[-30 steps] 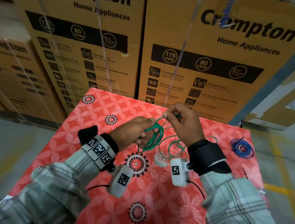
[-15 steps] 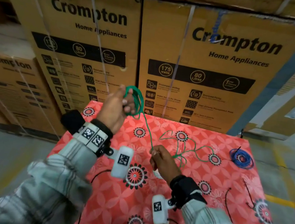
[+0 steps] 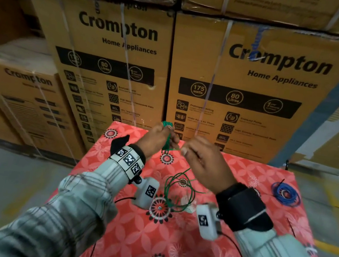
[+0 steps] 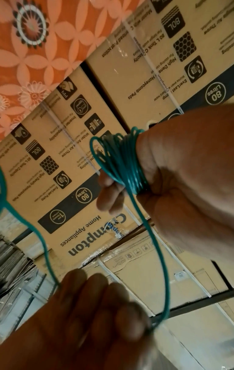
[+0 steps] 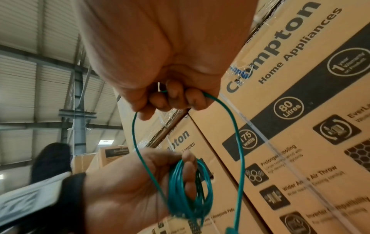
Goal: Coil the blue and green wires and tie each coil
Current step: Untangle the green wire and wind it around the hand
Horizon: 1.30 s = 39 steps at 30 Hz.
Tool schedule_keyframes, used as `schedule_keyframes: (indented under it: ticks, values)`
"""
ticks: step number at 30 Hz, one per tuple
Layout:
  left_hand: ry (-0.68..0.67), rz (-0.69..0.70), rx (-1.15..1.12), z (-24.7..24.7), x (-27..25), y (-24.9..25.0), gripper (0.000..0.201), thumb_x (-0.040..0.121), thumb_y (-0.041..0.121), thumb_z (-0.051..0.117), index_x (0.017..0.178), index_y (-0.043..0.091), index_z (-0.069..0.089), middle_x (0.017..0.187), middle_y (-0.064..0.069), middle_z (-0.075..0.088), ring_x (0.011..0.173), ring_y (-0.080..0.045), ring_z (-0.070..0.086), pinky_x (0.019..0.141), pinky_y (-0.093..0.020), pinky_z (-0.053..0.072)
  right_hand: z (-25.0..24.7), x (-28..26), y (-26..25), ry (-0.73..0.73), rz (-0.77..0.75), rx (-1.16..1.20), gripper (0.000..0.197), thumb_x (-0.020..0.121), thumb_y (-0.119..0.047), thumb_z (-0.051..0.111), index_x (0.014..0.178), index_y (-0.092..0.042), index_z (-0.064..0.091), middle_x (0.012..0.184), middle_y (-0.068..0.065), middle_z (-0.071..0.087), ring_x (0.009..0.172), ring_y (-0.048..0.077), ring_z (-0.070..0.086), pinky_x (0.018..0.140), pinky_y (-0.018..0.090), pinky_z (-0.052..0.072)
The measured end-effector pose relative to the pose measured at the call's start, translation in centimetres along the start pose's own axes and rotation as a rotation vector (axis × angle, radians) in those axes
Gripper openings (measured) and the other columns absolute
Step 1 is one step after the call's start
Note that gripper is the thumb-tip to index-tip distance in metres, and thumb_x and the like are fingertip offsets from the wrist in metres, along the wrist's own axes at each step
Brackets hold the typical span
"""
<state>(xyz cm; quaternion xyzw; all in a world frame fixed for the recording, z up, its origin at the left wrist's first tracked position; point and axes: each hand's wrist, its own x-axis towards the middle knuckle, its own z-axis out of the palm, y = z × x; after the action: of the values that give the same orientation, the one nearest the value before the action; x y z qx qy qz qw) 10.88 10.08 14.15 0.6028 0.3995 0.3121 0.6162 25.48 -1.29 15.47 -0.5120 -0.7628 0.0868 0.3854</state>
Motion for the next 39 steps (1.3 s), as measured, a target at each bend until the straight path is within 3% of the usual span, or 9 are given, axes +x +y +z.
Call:
schedule_keyframes:
  ticks: [3, 6, 9, 13, 16, 21, 25, 32, 39]
  values:
    - [-0.106, -0.008, 0.002, 0.8, -0.8, -0.2, 0.028, 0.105, 0.018, 0.028, 0.101, 0.002, 0.052, 0.072, -0.003, 0.066, 0.06, -0.016, 0.062, 0.069, -0.033, 0.051, -1.3, 2.0, 1.1, 0.119, 0.037, -0.058, 0.024, 0.098, -0.016, 0.049, 0.076, -0.024, 0.048, 0.074, -0.01, 0.044, 0.071, 0.009, 0.042, 0.061, 0.022, 0.032]
    - [-0.212, -0.036, -0.102, 1.6, -1.2, -0.4, 0.029, 0.104, 0.015, 0.028, 0.099, 0.002, 0.053, 0.061, -0.002, 0.058, 0.043, -0.013, 0.051, 0.047, -0.023, 0.042, -2.3, 3.4, 3.4, 0.2, 0.072, -0.112, 0.025, 0.097, -0.016, 0.05, 0.073, -0.019, 0.049, 0.072, -0.006, 0.046, 0.071, 0.012, 0.042, 0.062, 0.027, 0.03]
    - [-0.323, -0.093, -0.293, 1.8, -1.5, 0.0, 0.033, 0.103, 0.018, 0.029, 0.091, 0.005, 0.056, 0.049, 0.005, 0.043, 0.035, -0.007, 0.031, 0.043, -0.021, 0.031, -2.6, 4.1, 6.0, 0.167, 0.148, -0.157, 0.028, 0.096, -0.024, 0.052, 0.072, -0.012, 0.059, 0.071, -0.003, 0.052, 0.071, 0.011, 0.045, 0.062, 0.028, 0.031]
    - [-0.406, -0.115, -0.458, 1.5, -1.3, 1.5, 0.034, 0.102, 0.024, 0.028, 0.087, 0.009, 0.055, 0.046, 0.009, 0.033, 0.034, -0.004, 0.027, 0.043, -0.021, 0.03, -0.3, 3.3, 7.6, 0.19, 0.355, 0.087, 0.039, 0.098, -0.037, 0.049, 0.072, -0.011, 0.062, 0.068, 0.002, 0.06, 0.063, 0.005, 0.05, 0.058, 0.024, 0.037]
    - [-0.359, -0.071, -0.531, 1.7, -0.6, 2.5, 0.032, 0.103, 0.024, 0.028, 0.086, 0.011, 0.052, 0.045, 0.01, 0.032, 0.033, -0.003, 0.027, 0.041, -0.019, 0.031, 2.7, 1.3, 8.3, 0.143, 0.452, 0.359, 0.029, 0.101, -0.029, 0.042, 0.086, -0.013, 0.061, 0.073, -0.003, 0.056, 0.063, -0.002, 0.049, 0.061, 0.018, 0.04]
    - [-0.066, 0.09, -0.578, 1.0, 0.8, 3.8, 0.026, 0.104, 0.023, 0.03, 0.093, 0.011, 0.05, 0.052, 0.009, 0.038, 0.043, -0.007, 0.034, 0.049, -0.022, 0.038, 7.4, -2.9, 8.9, 0.115, 0.623, 0.531, 0.016, 0.101, -0.015, 0.041, 0.086, -0.019, 0.038, 0.073, 0.001, 0.036, 0.062, 0.014, 0.035, 0.059, 0.032, 0.035]
    - [0.094, 0.202, -0.549, -0.6, 1.9, 5.1, 0.019, 0.103, 0.016, 0.031, 0.093, 0.013, 0.047, 0.06, 0.006, 0.045, 0.05, -0.009, 0.043, 0.056, -0.024, 0.04, 8.4, -6.0, 9.2, 0.089, 0.46, 0.259, 0.016, 0.099, -0.013, 0.045, 0.084, -0.018, 0.041, 0.068, -0.006, 0.043, 0.058, 0.008, 0.04, 0.058, 0.034, 0.036]
    - [0.116, 0.059, -0.261, -0.3, 2.5, 1.1, 0.01, 0.101, 0.014, 0.039, 0.096, 0.012, 0.047, 0.072, 0.0, 0.053, 0.062, -0.014, 0.054, 0.063, -0.026, 0.048, 4.7, -3.1, 5.1, -0.191, 0.006, -0.126, 0.024, 0.099, -0.029, 0.042, 0.099, -0.017, 0.063, 0.084, -0.001, 0.056, 0.076, 0.016, 0.051, 0.065, 0.032, 0.043]
    - [-0.113, -0.041, -0.046, 1.8, 0.6, -1.3, 0.031, 0.103, 0.013, 0.034, 0.084, 0.005, 0.057, 0.07, -0.006, 0.061, 0.052, -0.014, 0.058, 0.055, -0.027, 0.046, 0.1, 1.7, 4.3, 0.047, 0.043, -0.236, 0.026, 0.098, -0.029, 0.045, 0.079, -0.016, 0.058, 0.074, -0.005, 0.049, 0.069, 0.017, 0.049, 0.059, 0.032, 0.039]
